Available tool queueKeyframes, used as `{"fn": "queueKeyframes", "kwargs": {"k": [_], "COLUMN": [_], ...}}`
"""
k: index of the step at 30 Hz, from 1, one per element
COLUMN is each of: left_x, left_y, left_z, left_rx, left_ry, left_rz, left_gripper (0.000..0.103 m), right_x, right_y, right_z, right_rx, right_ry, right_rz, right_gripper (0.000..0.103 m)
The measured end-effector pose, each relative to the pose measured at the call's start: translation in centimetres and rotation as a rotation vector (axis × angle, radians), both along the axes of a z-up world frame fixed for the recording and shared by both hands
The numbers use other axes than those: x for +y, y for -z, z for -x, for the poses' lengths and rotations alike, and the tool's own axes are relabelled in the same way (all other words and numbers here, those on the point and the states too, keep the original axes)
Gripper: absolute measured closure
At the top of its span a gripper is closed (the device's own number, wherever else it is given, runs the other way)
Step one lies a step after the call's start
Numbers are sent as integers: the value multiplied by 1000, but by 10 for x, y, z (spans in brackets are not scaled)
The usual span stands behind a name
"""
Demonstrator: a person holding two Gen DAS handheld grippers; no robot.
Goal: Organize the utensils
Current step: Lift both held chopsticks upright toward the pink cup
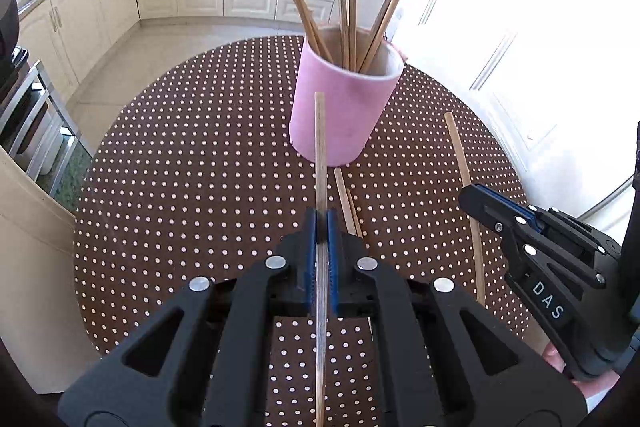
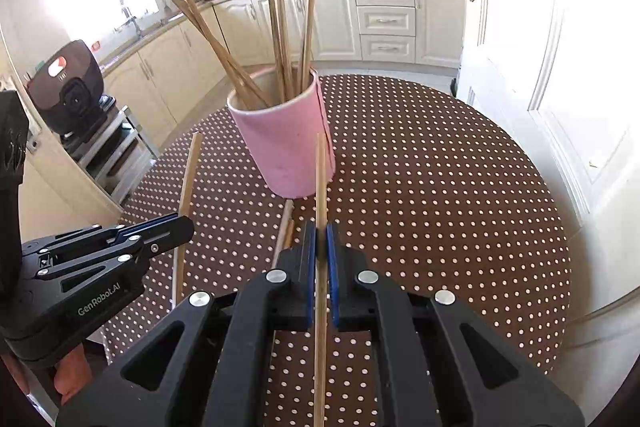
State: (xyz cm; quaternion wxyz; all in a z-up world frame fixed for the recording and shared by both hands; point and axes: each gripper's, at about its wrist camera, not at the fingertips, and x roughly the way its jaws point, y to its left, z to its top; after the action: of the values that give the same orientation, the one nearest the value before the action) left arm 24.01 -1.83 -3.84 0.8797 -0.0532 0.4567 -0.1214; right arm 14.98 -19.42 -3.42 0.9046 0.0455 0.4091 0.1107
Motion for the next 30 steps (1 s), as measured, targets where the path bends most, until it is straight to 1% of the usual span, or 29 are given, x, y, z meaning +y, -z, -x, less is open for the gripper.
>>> {"fn": "queueKeyframes", "kwargs": {"k": [1, 2, 5, 7, 9, 11, 13, 14, 20, 23, 26, 30], "left_x": [-2, -3, -4, -4, -3, -3, 0, 4, 10, 9, 8, 8], "left_y": [-6, -4, -8, -4, -15, -19, -26, -22, -41, -48, -56, -68], "left_z": [0, 8, 10, 10, 12, 13, 16, 16, 23, 25, 22, 21], "left_rx": [-6, -17, -53, -64, -84, -122, -153, -164, -238, -274, -301, -333], "left_ry": [-5, -11, -33, -37, -64, -93, -119, -124, -130, -126, -127, -129], "left_rz": [-4, -14, -47, -43, -38, -52, -53, -51, -31, -17, -14, -4], "left_gripper": [97, 97, 97, 97, 97, 97, 97, 97, 97, 97, 97, 97], "right_x": [-1, -3, -6, -6, -7, -9, -9, -10, -14, -15, -16, -14], "right_y": [0, -1, -2, -6, -8, -12, -17, -20, -35, -45, -57, -69], "right_z": [2, 3, 5, 4, 3, 2, 3, 3, 6, 9, 14, 17], "right_rx": [-7, -13, -49, -79, -105, -135, -165, -178, -244, -295, -373, -451], "right_ry": [-2, -2, 5, 21, 12, 13, 19, 21, 23, 36, 60, 64], "right_rz": [-7, -21, -57, -85, -146, -180, -190, -202, -240, -255, -261, -267], "right_gripper": [99, 99, 99, 99, 99, 99, 99, 99, 99, 99, 99, 99]}}
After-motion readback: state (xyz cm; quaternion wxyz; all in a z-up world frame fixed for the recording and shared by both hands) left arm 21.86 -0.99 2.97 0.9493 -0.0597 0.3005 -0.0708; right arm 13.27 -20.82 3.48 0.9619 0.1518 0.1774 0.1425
